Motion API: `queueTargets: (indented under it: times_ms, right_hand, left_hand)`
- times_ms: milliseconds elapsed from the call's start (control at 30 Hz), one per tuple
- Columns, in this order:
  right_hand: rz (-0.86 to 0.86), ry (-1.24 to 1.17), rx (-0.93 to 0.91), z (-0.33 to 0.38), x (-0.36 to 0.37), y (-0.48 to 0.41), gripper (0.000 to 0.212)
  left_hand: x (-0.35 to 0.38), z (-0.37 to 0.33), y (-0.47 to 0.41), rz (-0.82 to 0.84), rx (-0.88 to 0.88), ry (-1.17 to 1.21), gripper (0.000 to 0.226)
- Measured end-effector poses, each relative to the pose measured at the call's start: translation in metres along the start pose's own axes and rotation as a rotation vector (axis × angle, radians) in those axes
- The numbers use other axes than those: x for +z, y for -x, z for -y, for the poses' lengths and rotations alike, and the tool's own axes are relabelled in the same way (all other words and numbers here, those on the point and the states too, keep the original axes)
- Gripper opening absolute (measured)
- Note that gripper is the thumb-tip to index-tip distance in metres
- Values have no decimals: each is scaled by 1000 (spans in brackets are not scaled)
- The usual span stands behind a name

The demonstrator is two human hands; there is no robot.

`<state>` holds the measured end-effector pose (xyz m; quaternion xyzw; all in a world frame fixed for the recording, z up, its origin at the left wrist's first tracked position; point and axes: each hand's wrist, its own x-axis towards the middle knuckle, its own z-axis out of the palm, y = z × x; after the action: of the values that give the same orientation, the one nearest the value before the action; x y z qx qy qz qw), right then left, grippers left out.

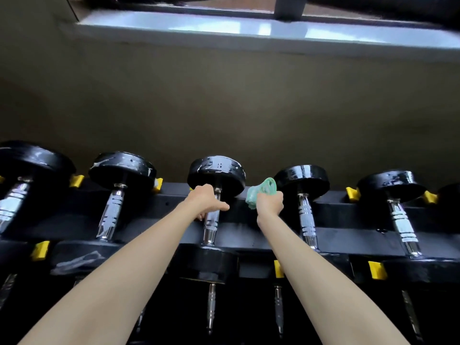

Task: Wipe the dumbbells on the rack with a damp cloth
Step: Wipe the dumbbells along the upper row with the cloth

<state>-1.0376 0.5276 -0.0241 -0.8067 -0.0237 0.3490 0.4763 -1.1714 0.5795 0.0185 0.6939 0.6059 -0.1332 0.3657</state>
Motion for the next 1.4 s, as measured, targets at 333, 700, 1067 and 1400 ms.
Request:
queueTargets:
  times_ms: [333,700,1067,1400]
  right_hand:
    - [5,123,-81,-1,18,-17,29]
    - [121,13,-85,17,26,-14,31]
    - [100,-61,-355,57,20,16,20]
    - [124,75,-646,59,43,66,35]
  left_hand:
    - [6,-2,-12,-84,-25,-91,27]
    - [-3,1,-13,-5,-40,-33,24]
    - [6,8,-6,-31,-46,130,33]
    - [-1,43,11,158,15,295,33]
